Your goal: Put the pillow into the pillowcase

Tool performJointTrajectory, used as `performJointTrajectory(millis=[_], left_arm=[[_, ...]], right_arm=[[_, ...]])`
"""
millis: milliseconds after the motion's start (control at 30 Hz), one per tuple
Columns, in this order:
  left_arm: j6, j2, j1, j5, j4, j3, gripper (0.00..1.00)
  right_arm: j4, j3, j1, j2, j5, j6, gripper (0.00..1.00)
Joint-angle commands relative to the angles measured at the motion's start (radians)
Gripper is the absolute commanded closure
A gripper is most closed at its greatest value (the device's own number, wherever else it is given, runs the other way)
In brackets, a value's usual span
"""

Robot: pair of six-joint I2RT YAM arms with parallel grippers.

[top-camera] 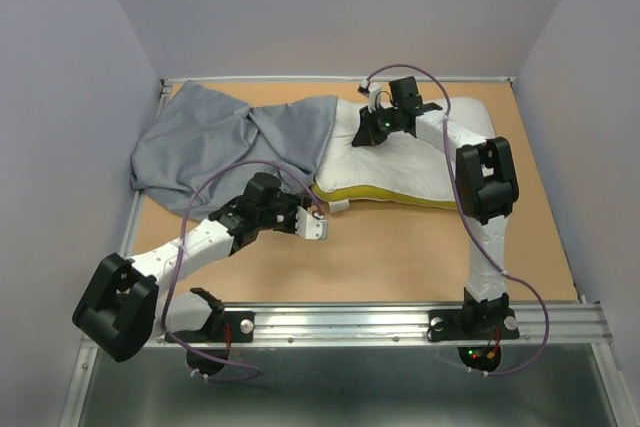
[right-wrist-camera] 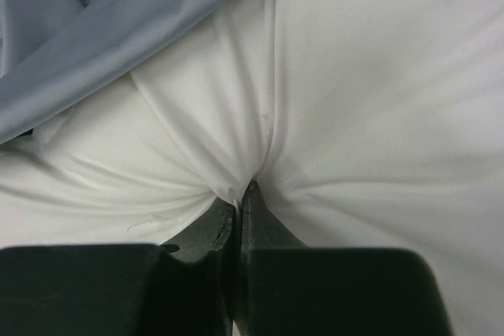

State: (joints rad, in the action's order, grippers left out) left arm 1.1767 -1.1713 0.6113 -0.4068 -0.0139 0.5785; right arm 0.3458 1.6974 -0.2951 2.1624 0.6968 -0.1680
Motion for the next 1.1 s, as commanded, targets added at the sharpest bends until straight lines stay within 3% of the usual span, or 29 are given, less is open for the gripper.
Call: performJointTrajectory(millis=[0,267,500,700,900,933,1067], left_arm=[[-0.003,-0.057,0.018,0.026,-0.223,-0.002,0.49],[-0.114,-0.309,-0.002,0.065,-0.356,0.124,0.46],[-0.114,-0.412,-0.067,0.089,-0.425,0.182,0.43],[-0.081,-0.519,-0.079,0.085,-0.353,0.254,0.45],[-0.017,-0.603,-0.091,0.036,-0.170,0.356,0.47],[-0.002,-0.613,-0.093,0.036,-0.094,0.397,0.49],[0.023,-0.643,-0.113,-0.018,0.107,0.500,0.93]], right_arm=[[0.030,0.067,0.008,0.011,0.043,0.042,0.99],[0.042,0.061,0.011,0.010,0.038,0.033,1.00],[0.051,0.070,0.013,0.022,0.036,0.036,0.99],[0.058,0.076,0.013,0.030,0.027,0.039,0.99],[0.059,0.067,0.013,0.030,0.018,0.045,0.99],[0.059,0.070,0.013,0.031,0.017,0.047,0.99],[0.061,0.097,0.014,0.045,-0.002,0.077,0.99]])
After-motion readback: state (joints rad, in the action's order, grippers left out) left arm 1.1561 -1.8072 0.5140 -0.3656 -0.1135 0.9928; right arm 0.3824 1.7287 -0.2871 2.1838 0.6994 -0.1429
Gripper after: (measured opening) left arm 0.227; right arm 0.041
